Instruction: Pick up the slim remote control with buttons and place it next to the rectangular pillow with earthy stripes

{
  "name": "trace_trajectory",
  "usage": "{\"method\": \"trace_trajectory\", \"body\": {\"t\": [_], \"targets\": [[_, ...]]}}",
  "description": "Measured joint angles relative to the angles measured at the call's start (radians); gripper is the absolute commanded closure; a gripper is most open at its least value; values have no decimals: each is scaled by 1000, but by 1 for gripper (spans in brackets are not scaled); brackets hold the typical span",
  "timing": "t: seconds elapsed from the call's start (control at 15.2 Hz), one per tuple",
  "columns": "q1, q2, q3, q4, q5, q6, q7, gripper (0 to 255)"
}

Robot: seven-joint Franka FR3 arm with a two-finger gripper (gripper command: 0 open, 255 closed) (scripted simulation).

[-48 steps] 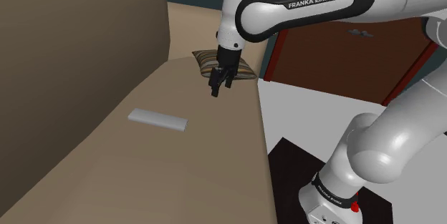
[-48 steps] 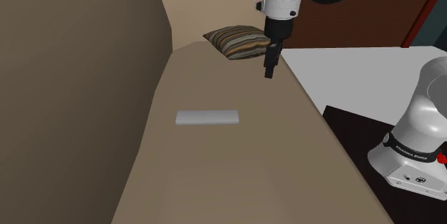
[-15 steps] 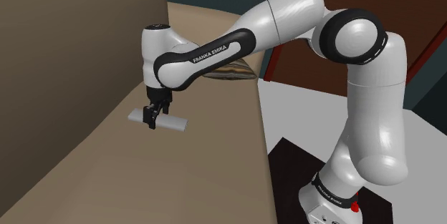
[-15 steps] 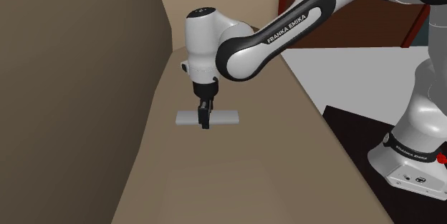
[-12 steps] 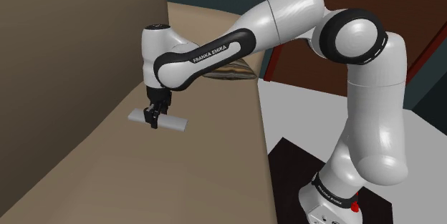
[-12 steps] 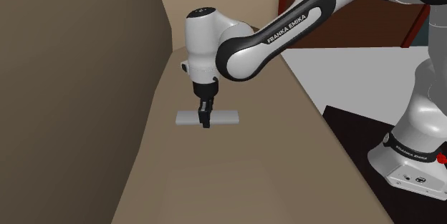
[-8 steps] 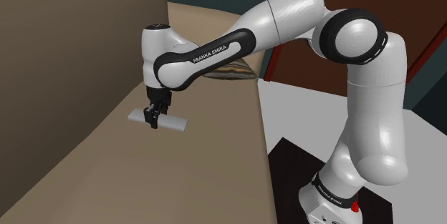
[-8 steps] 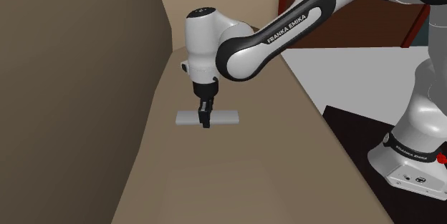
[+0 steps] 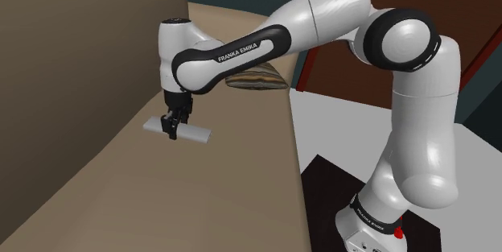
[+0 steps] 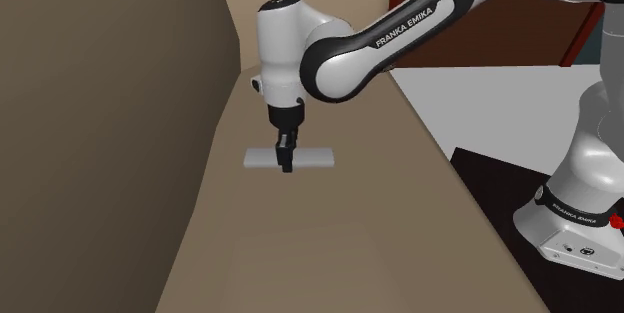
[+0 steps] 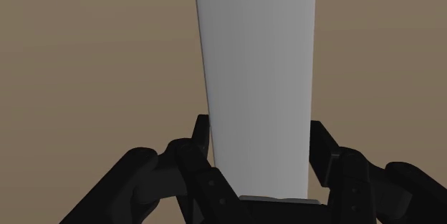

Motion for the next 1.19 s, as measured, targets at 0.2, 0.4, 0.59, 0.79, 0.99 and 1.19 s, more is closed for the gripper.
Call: {"method": "trace_trajectory", "body": {"t": [0.2,0.4,0.59,0.79,0.99,1.19], "targets": [[-2,-19,3,11,6,-30,-4,255],[-4,-35,5,30,12,-64,-10,255],[-4,-46,7,53,16,-98,-12,255],[-3,-60,10,76,21,-134,-14,255],[-5,-72,11,99,26,-168,-19,255],[-5,-81,13,124,29,-202,-22,255]]}}
